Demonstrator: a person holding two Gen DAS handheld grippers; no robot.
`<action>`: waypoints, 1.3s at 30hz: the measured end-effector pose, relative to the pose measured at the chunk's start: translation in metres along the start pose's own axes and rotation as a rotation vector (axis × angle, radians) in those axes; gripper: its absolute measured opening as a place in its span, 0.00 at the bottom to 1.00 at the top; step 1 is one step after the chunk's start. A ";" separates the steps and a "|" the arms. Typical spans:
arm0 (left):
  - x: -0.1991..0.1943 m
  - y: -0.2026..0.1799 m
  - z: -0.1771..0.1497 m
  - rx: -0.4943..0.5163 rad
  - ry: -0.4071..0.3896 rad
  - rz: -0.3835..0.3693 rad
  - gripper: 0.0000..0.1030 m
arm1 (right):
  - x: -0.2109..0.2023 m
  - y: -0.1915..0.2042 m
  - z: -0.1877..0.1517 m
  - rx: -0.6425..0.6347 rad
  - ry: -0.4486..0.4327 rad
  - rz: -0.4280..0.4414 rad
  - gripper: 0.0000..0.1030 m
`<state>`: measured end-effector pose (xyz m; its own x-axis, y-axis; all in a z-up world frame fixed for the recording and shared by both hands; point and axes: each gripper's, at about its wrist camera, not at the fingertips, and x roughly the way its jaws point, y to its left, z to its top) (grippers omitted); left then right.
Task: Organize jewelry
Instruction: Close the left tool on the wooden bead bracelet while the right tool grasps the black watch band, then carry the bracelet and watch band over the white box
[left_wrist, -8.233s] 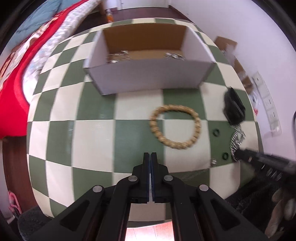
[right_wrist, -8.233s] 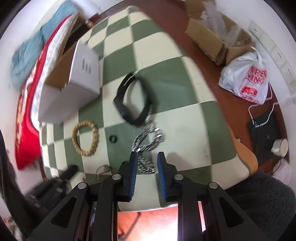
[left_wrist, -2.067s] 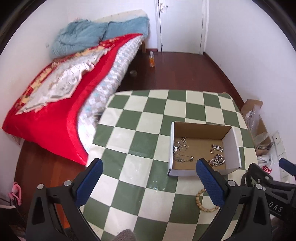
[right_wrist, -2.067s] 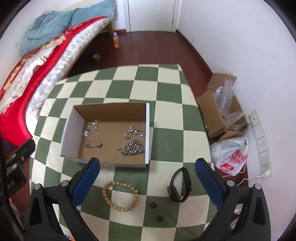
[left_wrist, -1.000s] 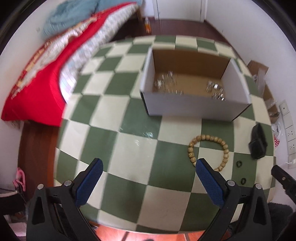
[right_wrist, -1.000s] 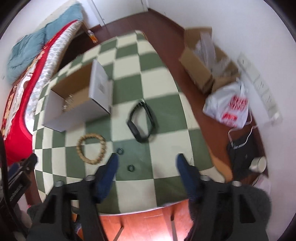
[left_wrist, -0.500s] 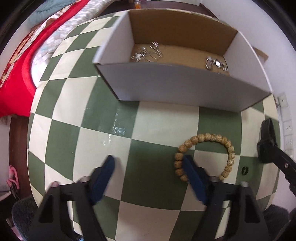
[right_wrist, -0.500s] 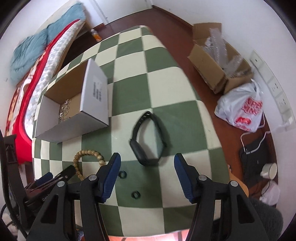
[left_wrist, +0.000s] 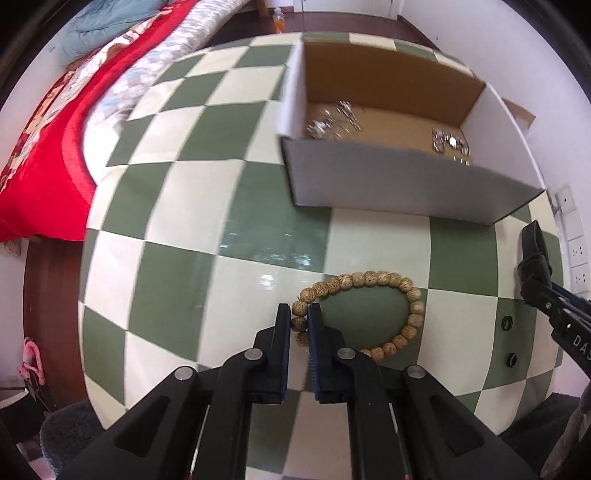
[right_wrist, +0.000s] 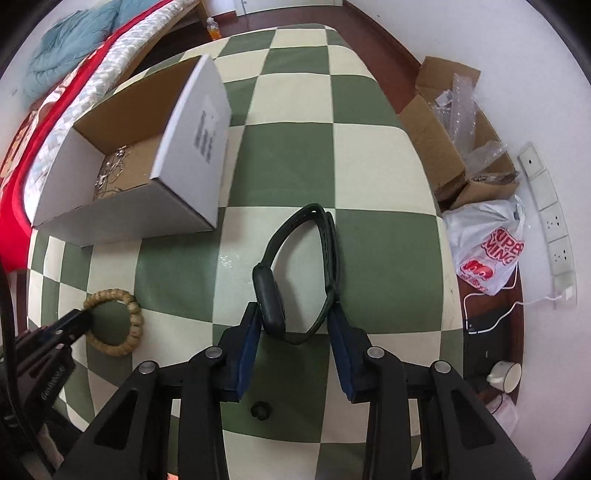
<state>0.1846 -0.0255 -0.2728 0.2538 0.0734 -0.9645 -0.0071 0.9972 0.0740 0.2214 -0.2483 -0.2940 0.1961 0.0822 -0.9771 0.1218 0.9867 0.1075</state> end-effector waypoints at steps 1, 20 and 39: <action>-0.006 0.003 -0.001 -0.002 -0.015 0.003 0.06 | -0.001 0.002 -0.001 -0.005 -0.007 0.003 0.34; -0.139 0.014 0.102 0.025 -0.267 -0.102 0.06 | -0.131 0.034 0.015 0.017 -0.246 0.239 0.31; -0.025 0.008 0.196 -0.083 0.040 -0.287 0.06 | -0.068 0.072 0.125 -0.028 -0.121 0.251 0.31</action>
<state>0.3675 -0.0215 -0.1981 0.2184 -0.2129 -0.9523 -0.0200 0.9747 -0.2225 0.3379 -0.2007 -0.1967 0.3318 0.3087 -0.8914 0.0285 0.9412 0.3366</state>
